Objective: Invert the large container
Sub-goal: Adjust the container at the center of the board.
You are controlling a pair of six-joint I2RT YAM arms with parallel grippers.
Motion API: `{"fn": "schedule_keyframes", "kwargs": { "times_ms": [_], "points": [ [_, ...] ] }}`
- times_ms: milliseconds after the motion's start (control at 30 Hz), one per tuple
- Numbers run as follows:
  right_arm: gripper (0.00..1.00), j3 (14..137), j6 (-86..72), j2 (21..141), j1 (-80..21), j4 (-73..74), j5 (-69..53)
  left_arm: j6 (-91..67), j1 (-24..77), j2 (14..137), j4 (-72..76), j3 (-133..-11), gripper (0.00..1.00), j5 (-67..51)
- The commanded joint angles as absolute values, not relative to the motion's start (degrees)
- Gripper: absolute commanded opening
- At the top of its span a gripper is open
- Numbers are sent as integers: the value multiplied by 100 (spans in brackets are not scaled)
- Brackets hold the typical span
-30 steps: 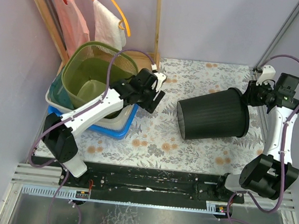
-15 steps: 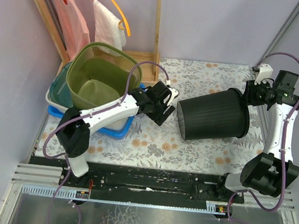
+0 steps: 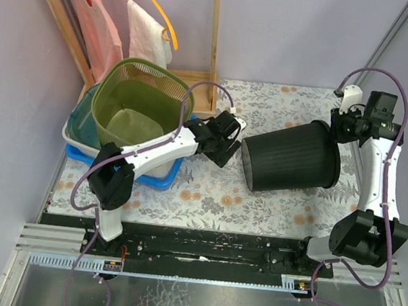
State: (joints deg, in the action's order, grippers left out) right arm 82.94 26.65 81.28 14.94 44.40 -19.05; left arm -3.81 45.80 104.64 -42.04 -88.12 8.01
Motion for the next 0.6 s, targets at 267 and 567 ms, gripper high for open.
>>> {"fn": "schedule_keyframes", "kwargs": {
  "times_ms": [267,567],
  "points": [
    [29,8384,2689,8454,1042,5416,-1223,-724,4800,11407,-4277,-9814,65,670],
    [21,8030,2680,8505,789,5410,-913,-826,4799,11528,-4150,-10356,66,848]
  ]
}}
